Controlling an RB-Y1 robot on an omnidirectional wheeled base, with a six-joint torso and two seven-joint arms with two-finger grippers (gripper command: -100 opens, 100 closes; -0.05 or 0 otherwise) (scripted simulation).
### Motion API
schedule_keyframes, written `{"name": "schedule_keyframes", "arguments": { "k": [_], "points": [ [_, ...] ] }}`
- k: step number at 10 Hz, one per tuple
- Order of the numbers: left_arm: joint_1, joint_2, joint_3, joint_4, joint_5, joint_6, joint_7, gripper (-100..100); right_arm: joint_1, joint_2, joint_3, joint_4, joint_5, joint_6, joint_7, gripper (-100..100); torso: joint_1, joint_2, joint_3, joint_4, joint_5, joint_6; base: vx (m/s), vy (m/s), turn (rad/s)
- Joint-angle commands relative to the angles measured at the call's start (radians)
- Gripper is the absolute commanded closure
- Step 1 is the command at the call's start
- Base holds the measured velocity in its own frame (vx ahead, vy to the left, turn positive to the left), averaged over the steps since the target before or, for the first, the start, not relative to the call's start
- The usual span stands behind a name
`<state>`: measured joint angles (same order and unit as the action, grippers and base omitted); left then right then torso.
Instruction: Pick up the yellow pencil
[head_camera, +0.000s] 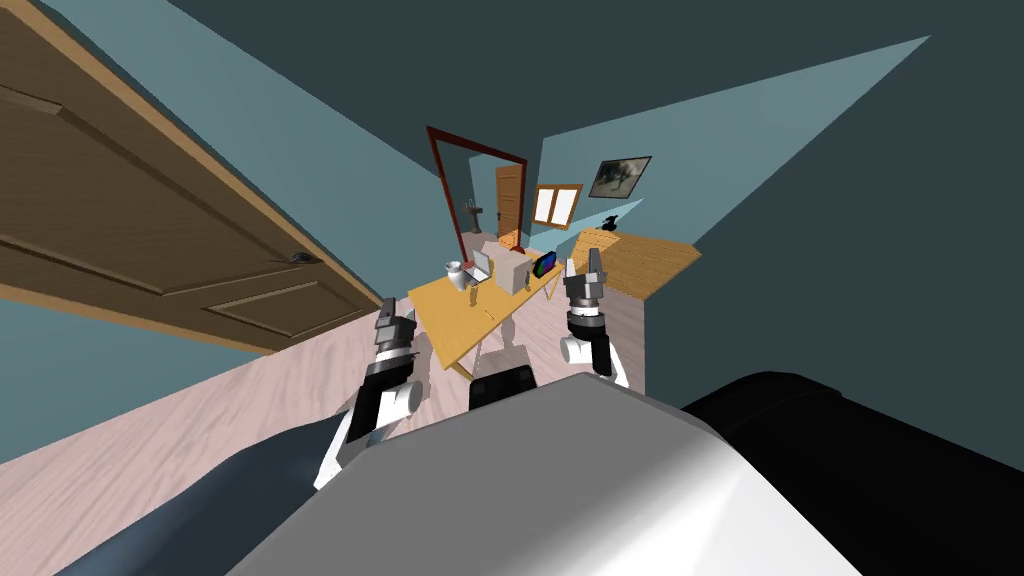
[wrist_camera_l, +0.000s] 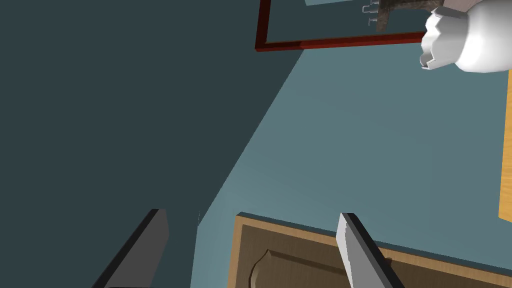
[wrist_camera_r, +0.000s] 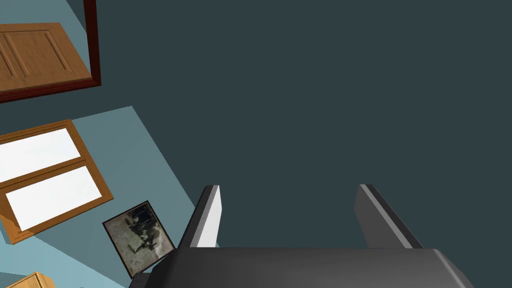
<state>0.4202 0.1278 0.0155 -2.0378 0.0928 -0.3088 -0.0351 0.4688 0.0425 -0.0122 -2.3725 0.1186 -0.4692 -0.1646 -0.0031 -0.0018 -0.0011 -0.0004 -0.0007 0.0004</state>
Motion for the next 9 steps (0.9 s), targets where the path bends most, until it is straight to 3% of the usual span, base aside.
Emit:
{"name": "schedule_keyframes", "arguments": {
  "k": [1,3,6,7,8,9],
  "points": [
    [-0.016,0.007,-0.001,0.039,0.003,0.019,-0.013,-100,0.0,0.0,0.0,0.0,0.0,0.0,0.0,0,0.0,0.0,0.0,0.0,0.0,0.0,0.02,-0.035,-0.054],
    [-0.074,0.034,0.001,0.112,0.018,0.089,-0.049,-100,0.0,0.0,0.0,0.0,0.0,0.0,0.0,0,0.001,0.0,0.0,0.0,0.0,0.0,0.023,-0.047,-0.165],
    [-0.106,0.048,0.002,0.169,0.027,0.138,-0.068,-100,0.0,0.0,0.0,0.0,0.0,0.0,0.0,0,0.0,0.001,0.0,0.0,0.0,0.0,0.015,-0.036,-0.086],
    [-0.141,0.063,0.003,0.216,0.037,0.175,-0.089,-100,0.0,0.0,0.0,0.0,0.0,0.0,0.0,0,0.001,0.001,0.0,0.0,0.0,-0.001,0.015,-0.031,-0.134],
    [-0.141,0.063,0.003,0.218,0.037,0.183,-0.089,-100,0.0,0.0,0.0,0.0,0.0,0.0,0.0,0,0.001,0.001,0.0,0.0,0.0,0.0,0.019,-0.029,-0.087],
    [-0.177,0.078,0.004,0.257,0.048,0.225,-0.11,-100,0.0,0.0,0.0,0.0,0.0,0.0,0.0,0,0.001,0.001,0.0,0.0,0.0,-0.001,0.024,-0.034,-0.164]
  ]
}}
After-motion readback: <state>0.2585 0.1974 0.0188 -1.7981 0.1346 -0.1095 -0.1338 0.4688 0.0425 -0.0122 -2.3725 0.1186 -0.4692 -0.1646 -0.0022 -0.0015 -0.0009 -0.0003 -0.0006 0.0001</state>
